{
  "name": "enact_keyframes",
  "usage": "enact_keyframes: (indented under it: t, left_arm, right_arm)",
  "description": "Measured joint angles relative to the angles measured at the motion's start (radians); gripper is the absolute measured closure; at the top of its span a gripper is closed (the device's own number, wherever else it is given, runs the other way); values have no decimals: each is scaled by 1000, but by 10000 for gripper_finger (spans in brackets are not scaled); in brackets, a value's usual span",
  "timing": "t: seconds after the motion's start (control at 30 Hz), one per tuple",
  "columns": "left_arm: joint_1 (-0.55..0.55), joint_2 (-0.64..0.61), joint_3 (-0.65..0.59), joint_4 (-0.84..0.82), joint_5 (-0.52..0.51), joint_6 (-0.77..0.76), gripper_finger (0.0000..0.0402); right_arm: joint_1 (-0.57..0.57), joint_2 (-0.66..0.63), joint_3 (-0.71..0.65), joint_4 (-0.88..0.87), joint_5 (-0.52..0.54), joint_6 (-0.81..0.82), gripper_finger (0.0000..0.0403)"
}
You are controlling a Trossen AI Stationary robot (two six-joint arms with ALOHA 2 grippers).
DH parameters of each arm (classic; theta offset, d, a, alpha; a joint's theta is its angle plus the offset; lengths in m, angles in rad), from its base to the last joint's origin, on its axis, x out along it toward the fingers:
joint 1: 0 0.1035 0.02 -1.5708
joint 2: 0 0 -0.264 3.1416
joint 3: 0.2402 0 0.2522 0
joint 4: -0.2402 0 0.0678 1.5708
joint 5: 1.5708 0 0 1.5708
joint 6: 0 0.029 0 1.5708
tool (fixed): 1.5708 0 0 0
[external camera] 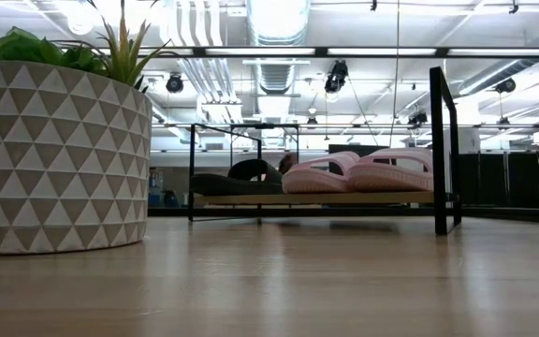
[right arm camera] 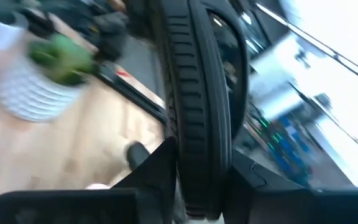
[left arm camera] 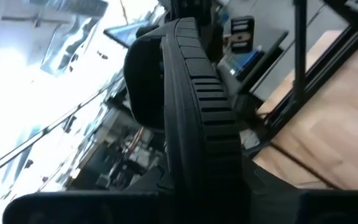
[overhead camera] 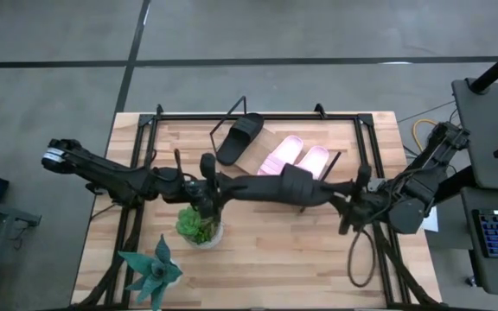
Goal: Pick and place slides into the shelf
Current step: Put the black slide on the shelf
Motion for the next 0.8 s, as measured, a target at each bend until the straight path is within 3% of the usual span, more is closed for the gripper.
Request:
enact_keyframes:
  t: [0.1,0.5,0.7,0.8]
  left_arm:
    - [0,-9,0,-5,-37,-2,359]
    - [0,-16,0,-8,-160,2,359]
    - [12,-34,-7,-39,-496,53,360]
    - [5,-39,-3,-54,-503,45,360]
  right_arm:
    - [0,0,0,1,64,11,313]
    - [2,-2,49,0,123,13,308]
    - [10,-2,100,5,112,16,283]
    - [8,-3,129,0,120,9,270]
